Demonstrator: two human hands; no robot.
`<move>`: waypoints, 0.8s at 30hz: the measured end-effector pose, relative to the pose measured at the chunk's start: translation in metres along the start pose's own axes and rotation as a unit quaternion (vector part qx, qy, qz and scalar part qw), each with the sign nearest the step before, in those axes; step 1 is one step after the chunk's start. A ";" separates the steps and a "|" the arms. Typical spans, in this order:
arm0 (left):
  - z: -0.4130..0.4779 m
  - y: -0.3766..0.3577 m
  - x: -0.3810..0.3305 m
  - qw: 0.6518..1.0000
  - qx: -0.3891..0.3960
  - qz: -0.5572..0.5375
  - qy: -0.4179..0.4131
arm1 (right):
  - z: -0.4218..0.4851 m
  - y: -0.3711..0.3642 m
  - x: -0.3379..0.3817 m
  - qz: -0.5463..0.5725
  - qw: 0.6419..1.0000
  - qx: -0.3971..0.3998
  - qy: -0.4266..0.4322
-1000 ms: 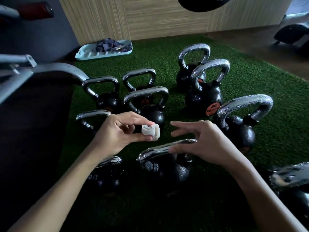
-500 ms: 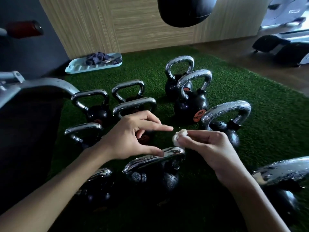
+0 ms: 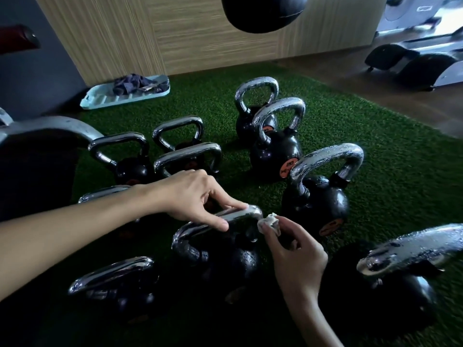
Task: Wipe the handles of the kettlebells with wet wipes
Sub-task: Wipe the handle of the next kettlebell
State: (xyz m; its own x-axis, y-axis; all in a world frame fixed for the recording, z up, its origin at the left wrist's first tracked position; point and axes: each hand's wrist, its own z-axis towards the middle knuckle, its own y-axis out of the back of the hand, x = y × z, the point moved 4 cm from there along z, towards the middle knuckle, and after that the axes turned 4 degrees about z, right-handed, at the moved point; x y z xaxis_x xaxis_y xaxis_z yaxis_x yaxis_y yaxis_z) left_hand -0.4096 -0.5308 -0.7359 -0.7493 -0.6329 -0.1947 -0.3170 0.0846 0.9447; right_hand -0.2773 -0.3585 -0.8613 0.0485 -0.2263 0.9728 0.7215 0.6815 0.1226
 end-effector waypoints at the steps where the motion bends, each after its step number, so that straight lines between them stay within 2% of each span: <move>1: 0.003 0.002 0.003 1.000 -0.001 -0.012 -0.001 | -0.001 -0.006 -0.004 -0.002 1.000 0.001 0.005; 6: 0.017 0.003 0.021 0.983 0.026 -0.180 0.024 | -0.008 -0.035 -0.021 -0.043 0.998 0.028 0.032; 12: 0.027 -0.005 0.035 0.975 0.074 -0.207 0.016 | 0.007 -0.042 -0.013 -0.034 0.995 -0.049 0.082; 16: 0.036 -0.007 0.051 0.975 0.082 -0.205 0.022 | 0.024 -0.049 0.001 -0.070 0.985 -0.039 0.150; 20: 0.046 -0.008 0.065 0.967 0.098 -0.231 0.036 | 0.031 -0.053 -0.009 -0.072 0.993 -0.023 0.092; 24: 0.055 -0.012 0.072 0.957 0.094 -0.269 0.052 | 0.036 -0.071 0.010 -0.066 0.989 -0.037 0.128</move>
State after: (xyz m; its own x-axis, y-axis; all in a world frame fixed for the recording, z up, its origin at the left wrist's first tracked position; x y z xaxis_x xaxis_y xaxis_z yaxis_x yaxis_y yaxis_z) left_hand -0.4921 -0.5351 -0.7761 -0.3895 -0.6959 -0.6033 -0.7475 -0.1438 0.6485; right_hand -0.3530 -0.3841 -0.8531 0.1171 -0.4848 0.8668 0.7818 0.5832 0.2205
